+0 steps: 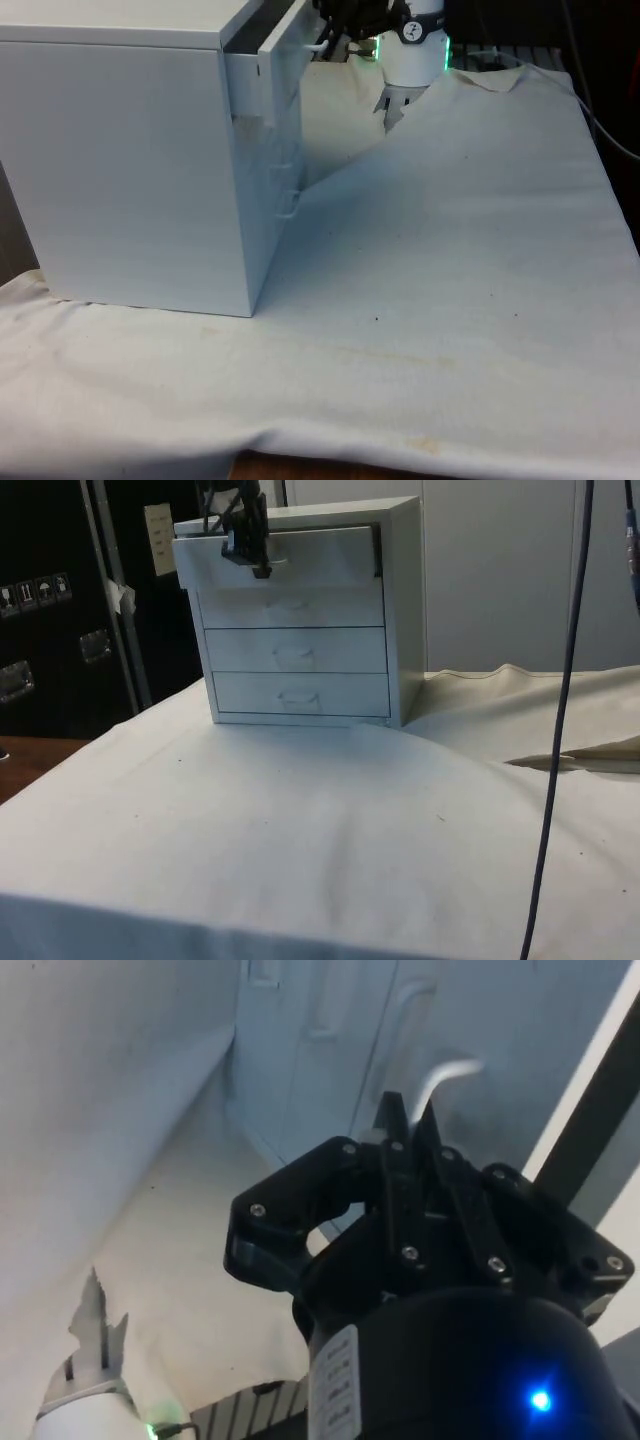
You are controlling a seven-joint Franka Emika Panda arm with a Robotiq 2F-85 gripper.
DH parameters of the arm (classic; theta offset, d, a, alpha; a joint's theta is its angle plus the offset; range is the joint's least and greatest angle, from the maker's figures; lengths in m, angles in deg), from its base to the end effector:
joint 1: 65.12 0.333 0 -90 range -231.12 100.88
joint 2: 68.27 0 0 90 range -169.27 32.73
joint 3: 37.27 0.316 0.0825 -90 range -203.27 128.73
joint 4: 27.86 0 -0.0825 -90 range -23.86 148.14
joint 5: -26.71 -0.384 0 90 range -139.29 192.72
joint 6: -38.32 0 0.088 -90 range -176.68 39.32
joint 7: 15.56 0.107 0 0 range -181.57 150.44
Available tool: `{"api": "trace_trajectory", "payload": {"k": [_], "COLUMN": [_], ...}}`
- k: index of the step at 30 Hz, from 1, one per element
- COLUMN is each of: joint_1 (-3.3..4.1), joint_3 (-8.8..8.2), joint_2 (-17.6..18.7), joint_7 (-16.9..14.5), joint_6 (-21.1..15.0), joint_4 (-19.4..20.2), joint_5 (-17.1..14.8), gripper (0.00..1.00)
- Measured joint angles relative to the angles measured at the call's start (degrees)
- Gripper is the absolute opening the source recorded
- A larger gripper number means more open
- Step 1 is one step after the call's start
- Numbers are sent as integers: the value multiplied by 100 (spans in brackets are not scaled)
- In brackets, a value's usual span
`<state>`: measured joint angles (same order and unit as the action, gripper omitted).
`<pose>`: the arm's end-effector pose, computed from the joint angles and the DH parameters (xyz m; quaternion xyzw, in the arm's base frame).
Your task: Open the drawer, then close it.
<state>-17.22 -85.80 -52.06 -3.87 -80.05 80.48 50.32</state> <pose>0.6047 0.0007 0.4104 0.9595 0.0039 0.0123 0.2815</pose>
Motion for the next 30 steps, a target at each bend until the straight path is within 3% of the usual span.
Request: {"api": "trace_trajectory", "payload": {"k": [30], "joint_1": [97], "joint_3": [688], "joint_2": [155], "joint_7": [905], "joint_6": [613], "joint_4": [-269], "joint_5": [584], "gripper": [0]}}
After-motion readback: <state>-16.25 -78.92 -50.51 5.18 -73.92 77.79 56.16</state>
